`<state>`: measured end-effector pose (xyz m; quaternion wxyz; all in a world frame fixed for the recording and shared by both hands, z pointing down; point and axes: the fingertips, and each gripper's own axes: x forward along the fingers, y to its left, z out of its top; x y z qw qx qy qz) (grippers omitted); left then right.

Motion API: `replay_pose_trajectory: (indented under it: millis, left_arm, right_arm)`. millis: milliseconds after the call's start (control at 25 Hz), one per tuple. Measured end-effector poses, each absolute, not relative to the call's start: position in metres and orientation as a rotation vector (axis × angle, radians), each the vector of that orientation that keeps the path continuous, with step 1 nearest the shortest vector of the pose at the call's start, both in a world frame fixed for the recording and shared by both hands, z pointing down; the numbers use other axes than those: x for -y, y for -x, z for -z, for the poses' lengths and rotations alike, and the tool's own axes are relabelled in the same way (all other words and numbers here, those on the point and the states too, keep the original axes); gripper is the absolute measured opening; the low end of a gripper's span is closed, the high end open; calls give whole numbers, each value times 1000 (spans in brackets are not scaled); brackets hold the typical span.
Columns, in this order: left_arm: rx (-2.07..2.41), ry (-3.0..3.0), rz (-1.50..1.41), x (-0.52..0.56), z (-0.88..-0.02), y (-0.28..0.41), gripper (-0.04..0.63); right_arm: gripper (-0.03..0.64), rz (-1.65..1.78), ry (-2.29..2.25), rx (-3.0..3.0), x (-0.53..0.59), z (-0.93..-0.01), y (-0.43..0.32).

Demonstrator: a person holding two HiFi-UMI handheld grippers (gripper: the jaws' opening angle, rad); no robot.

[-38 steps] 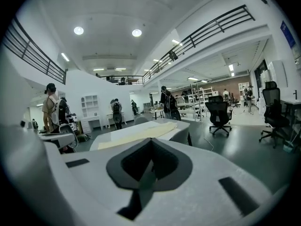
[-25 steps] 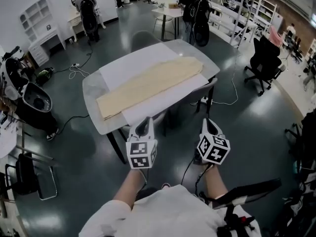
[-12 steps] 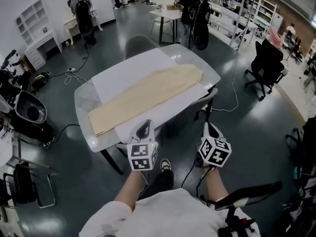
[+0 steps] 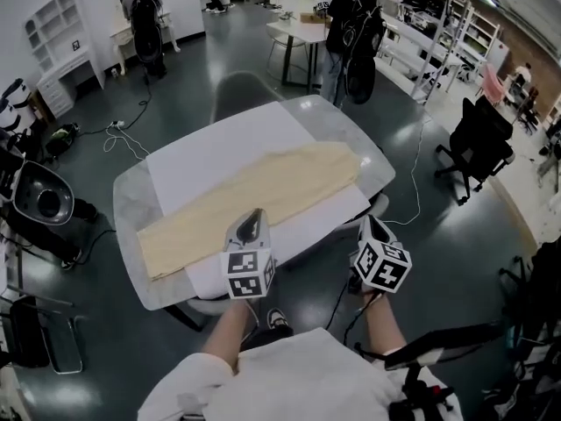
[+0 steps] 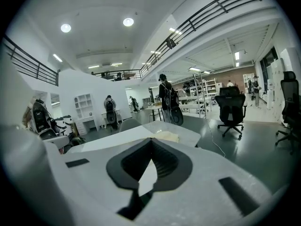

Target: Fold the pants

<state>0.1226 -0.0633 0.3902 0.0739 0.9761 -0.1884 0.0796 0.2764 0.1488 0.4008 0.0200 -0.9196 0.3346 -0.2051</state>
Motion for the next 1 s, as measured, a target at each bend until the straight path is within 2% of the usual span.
replay_pose_trajectory:
  millis: [200, 440, 1000]
  left_arm:
    - [637, -2906, -227, 118, -388, -171, 18]
    - [693, -2888, -269, 156, -404, -189, 18]
    - [918, -2801, -337, 178, -413, -259, 18]
  right_arm:
    - [-8, 623, 2851, -1088, -94, -396, -338]
    - [-8, 666, 2831, -1163, -37, -412, -368]
    - [-8, 712, 2754, -1455, 27, -425, -458]
